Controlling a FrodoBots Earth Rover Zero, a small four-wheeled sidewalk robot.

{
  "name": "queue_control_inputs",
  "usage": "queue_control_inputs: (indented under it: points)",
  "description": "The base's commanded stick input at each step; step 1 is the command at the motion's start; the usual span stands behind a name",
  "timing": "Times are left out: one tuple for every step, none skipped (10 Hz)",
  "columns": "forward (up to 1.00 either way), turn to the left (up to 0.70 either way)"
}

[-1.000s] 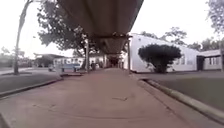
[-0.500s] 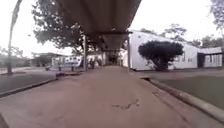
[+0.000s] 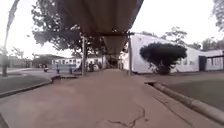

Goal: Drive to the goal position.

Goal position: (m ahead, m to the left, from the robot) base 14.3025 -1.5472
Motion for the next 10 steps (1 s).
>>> queue_control_inputs:
  points:
    - [0.85,0.00]
    - [0.85,0.00]
    - [0.85,0.00]
    - [0.85,0.00]
    - [0.85,0.00]
    - [0.85,0.00]
    - [0.85,0.00]
    - [0.85,0.00]
    - [0.85,0.00]
    - [0.85,0.00]
